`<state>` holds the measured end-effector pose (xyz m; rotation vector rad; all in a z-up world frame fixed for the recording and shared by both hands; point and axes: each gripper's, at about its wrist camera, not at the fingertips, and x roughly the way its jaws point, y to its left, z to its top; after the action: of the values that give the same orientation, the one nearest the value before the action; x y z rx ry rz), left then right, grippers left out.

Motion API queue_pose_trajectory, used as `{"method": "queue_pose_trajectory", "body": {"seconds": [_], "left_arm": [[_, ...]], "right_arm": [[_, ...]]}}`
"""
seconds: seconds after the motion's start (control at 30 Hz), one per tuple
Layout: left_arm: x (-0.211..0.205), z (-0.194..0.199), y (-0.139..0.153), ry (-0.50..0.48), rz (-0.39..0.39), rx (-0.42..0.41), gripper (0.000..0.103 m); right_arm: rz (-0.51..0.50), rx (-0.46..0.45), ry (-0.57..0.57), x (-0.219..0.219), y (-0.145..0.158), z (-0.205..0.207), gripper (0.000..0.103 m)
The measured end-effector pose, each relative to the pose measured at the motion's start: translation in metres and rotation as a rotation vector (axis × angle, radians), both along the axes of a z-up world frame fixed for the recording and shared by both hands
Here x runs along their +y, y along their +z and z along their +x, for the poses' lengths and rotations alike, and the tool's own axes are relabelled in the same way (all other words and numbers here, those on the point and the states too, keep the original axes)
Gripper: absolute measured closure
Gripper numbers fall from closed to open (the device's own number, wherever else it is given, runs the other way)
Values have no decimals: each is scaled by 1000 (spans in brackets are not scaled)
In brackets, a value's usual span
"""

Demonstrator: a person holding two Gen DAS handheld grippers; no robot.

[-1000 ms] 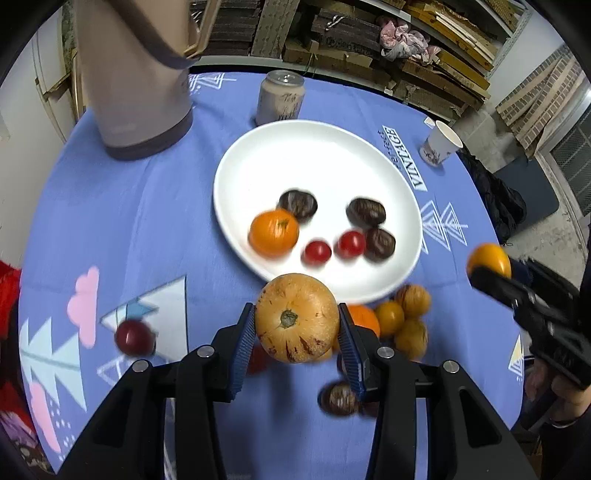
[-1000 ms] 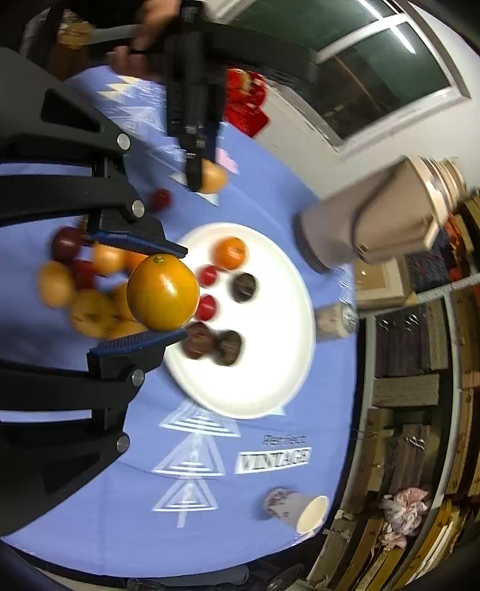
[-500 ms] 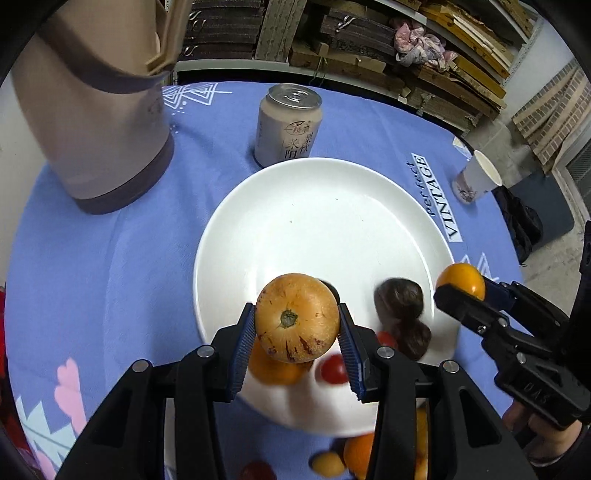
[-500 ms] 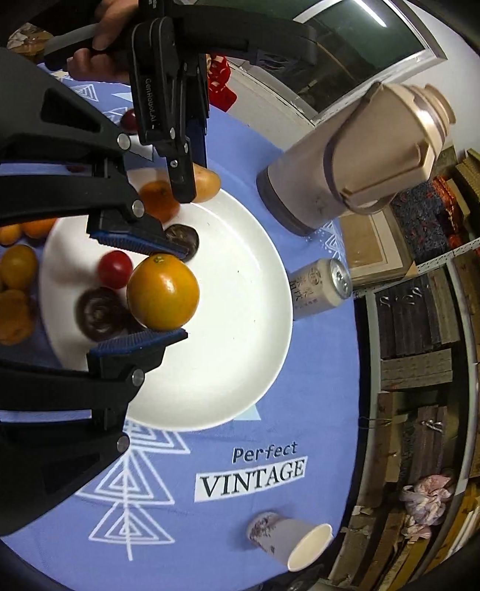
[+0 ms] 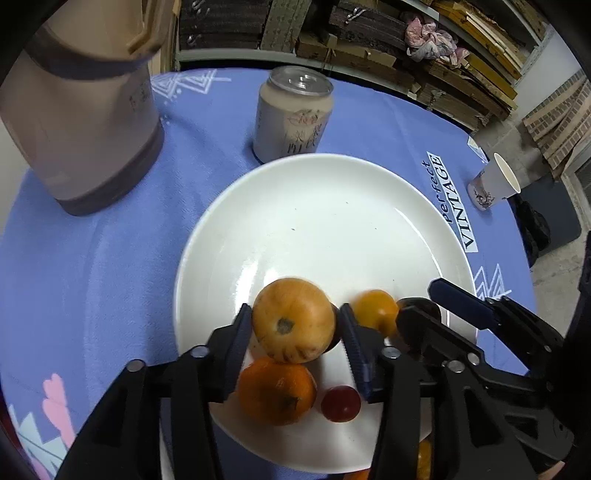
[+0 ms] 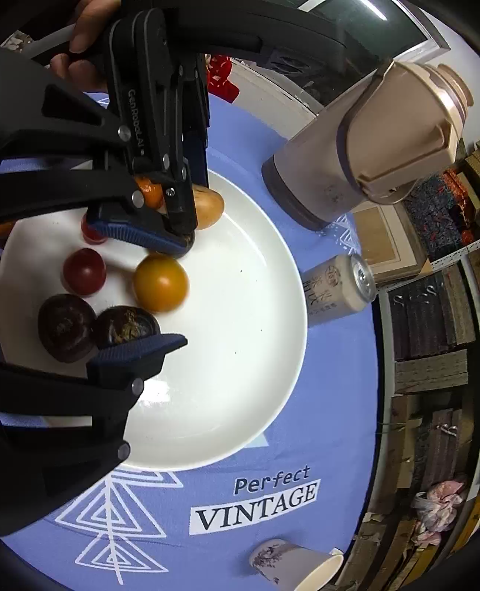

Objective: Organize fruits
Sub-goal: 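Lower both fruits onto the white plate and open both tools, then move both open tools back to the fruit pile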

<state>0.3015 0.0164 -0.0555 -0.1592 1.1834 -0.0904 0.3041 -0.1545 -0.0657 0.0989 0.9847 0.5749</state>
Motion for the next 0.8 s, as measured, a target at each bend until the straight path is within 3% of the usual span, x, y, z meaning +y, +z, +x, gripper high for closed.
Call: {"method": "queue_pose_trajectory", "body": {"seconds": [0.1, 0.17, 0.3, 0.43, 0.57, 0.8], "left_arm": [[0, -5, 7, -6, 29, -14, 42], [1, -13, 15, -9, 43, -32, 39], [6, -33, 27, -5, 63, -53, 35], [14, -63, 33, 15, 46, -45, 35], [21, -94, 32, 30, 46, -22, 30], [31, -144, 24, 46, 53, 33, 29]], "right_arm": [[9, -3, -4, -6, 7, -6, 56], [13, -6, -7, -11, 13, -15, 44], [-4, -9, 17, -21, 21, -40, 36], [-35, 10, 23, -34, 21, -74, 19], [-40, 17, 8, -44, 19, -107, 9], [-30, 59, 14, -49, 17, -151, 9]]}}
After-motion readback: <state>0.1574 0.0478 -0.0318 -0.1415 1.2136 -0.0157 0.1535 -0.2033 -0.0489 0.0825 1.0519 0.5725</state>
